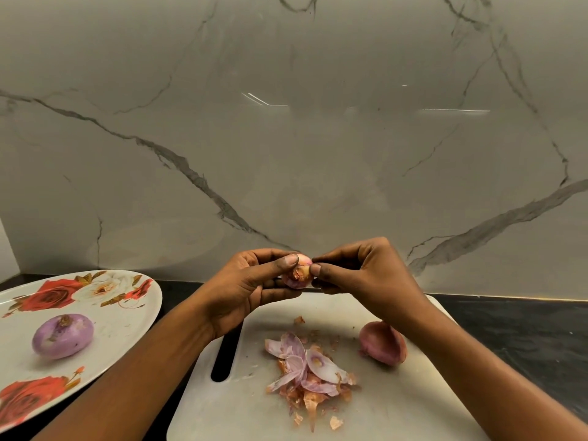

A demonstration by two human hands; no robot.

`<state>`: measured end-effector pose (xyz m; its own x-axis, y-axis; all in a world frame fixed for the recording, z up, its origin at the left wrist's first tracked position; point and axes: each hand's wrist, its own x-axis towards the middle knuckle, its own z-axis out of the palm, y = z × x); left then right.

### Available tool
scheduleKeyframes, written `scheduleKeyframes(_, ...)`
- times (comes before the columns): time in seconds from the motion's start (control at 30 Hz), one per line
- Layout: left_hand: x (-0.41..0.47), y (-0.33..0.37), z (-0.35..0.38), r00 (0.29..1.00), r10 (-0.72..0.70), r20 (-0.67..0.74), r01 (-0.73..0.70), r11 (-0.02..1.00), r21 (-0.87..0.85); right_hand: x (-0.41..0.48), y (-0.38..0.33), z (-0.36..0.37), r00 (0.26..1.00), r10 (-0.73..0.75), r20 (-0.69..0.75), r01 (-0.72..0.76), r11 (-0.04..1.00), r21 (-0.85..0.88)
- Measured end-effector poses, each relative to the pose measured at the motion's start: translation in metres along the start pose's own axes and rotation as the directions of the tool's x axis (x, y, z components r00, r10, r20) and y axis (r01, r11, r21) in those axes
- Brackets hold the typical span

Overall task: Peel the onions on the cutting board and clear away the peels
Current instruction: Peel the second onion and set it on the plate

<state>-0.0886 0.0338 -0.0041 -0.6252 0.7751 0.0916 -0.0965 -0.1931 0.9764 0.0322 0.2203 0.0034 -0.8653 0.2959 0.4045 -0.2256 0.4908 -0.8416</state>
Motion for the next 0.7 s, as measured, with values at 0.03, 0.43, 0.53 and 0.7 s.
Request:
scheduleKeyframes(0.03, -0.0002, 0.0002, 0.0000, 1.000, 0.000, -0.001, 0.000, 1.000, 0.008, -0.0006, -0.0008, -0.0002, 1.000, 0.004, 0.002, -0.004, 1.000, 0.009)
scheduleKeyframes(0.43, 0.0018, -0.0029, -0.0032, 1.000, 0.004, 0.009, -0.005, 0.999, 0.041, -0.0069, -0.0003, 0.0021, 0.984, -0.169, -0.062, 0.159, 0.976, -0.147)
scheduleKeyframes(0.53, 0.0014, -0.0017, -0.0025, 1.000, 0.007, 0.021, -0.007, 1.000, 0.009, -0.0054, 0.0003, 0.0038, 0.974, -0.215, -0.070, 0.200, 0.964, -0.175)
scheduleKeyframes(0.7, 0.0007, -0.0008, 0.0000, 0.999, 0.003, 0.039, -0.001, 0.998, -0.056, -0.0035, 0.0014, 0.0015, 0.979, -0.177, -0.100, 0.162, 0.976, -0.143)
